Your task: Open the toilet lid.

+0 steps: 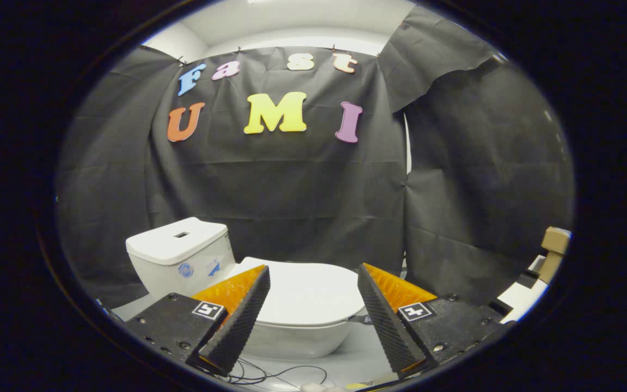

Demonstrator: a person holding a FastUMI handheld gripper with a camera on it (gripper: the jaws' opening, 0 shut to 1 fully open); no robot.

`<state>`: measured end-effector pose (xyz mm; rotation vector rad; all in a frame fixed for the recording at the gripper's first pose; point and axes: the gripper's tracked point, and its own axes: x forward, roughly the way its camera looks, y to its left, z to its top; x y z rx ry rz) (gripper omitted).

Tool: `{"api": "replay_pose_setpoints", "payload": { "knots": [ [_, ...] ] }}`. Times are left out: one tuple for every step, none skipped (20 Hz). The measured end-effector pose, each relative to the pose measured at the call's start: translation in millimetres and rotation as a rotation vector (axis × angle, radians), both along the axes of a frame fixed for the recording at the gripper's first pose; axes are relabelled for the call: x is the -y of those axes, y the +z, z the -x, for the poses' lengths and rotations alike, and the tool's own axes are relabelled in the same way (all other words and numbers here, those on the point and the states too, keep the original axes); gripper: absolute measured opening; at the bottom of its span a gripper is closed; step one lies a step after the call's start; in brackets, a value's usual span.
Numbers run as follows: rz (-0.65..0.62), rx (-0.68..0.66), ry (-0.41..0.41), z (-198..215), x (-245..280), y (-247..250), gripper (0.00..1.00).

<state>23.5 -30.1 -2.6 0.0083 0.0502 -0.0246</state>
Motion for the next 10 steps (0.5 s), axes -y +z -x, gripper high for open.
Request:
{"api": "replay_pose_setpoints", "payload": {
  "knots": [
    [-0.002,-0.002,0.001,-5,3,2,1.0],
    [-0.003,-0.003,0.006,-9,5,3,1.0],
    [0.001,-0.002,0.013,-14,8,7,1.0],
    [0.003,-0.001,0.026,-20,10,8,1.0],
    [0.002,0.003,0.047,-26,11,11,1.0],
    [-0.002,-0.004,0.071,-33,11,10,1.0],
    [-0.01,-0.018,0.077,-41,17,7,1.0],
    [-0.025,-0.021,0.085,-49,24,8,1.0],
    [-0.044,-0.03,0.095,-57,30,8,1.0],
    [-0.066,-0.046,0.092,-65,38,3,1.0]
  ]
}}
